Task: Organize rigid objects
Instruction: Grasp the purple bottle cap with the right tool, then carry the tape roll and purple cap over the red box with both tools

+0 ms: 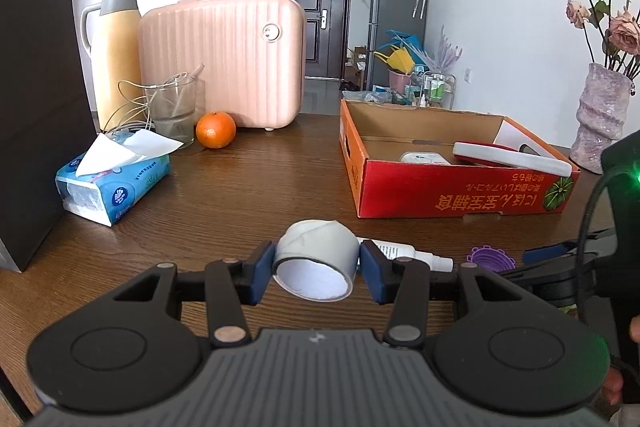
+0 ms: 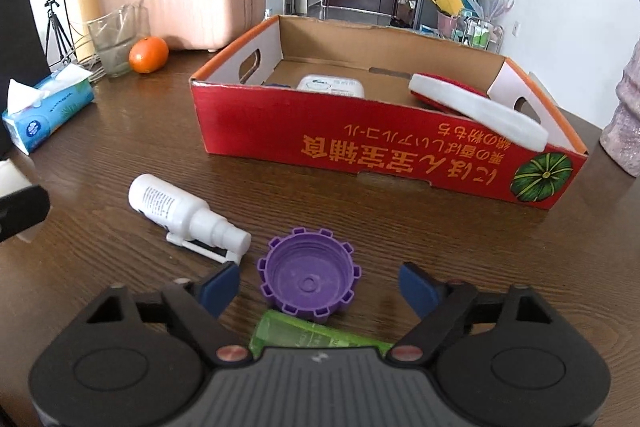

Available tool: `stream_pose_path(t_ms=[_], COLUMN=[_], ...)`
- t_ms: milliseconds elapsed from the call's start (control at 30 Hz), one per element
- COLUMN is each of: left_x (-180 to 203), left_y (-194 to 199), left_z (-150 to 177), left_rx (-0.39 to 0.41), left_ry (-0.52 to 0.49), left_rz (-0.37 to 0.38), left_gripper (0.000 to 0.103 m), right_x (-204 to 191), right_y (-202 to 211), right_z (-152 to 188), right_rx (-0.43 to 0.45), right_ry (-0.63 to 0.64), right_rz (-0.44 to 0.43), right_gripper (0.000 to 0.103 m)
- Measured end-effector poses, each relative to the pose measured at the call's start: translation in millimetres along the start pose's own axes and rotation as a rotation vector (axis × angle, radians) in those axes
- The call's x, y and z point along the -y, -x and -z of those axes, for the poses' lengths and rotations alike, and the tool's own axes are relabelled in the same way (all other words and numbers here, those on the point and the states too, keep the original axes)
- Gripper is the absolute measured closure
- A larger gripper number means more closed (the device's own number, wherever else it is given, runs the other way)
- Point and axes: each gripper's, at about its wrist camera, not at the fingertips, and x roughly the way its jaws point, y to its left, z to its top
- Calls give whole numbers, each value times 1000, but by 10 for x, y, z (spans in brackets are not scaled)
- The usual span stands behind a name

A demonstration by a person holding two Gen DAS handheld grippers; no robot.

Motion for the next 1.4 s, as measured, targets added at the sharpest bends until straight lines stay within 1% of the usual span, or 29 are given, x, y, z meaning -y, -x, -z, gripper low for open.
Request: stream_pose_path(t_ms=[33,67,100,167,333,467,633,800,1400], left_x=[-1,-1,0,3,4,4,50,127,498], left_y=[0,1,1,-5,-11,-8,22,43,103], left_z=[0,0,0,0,3,5,2,1,16], left_rx=[-1,-1,0,-3,-3,-1,18,23,22], left_ry=[0,0,0,0,-1,-1,-12,-23,-28], left_rz=[0,0,-1,-3,-3,-7,-21,-27,-2], left_gripper=[56,56,56,56,56,56,55,55,55], right_x=[-4,-4,-12,-42,-42,47,174,244,485], right_y=[-13,-9,3,55,322,547,767,887,1068], right_z=[5,14,20,44,102,145,211,281,442], right_rx=[-7,-4,-3,21,123,191,244,275,334], right_ry=[-4,-11,-12,-1,-6,-31,-67,-78,-121], right_rz=[-2,-15,-20,-12,-22,-27,-30,-27,-39], right_gripper=[45,49,50,50,50,50,50,50,50])
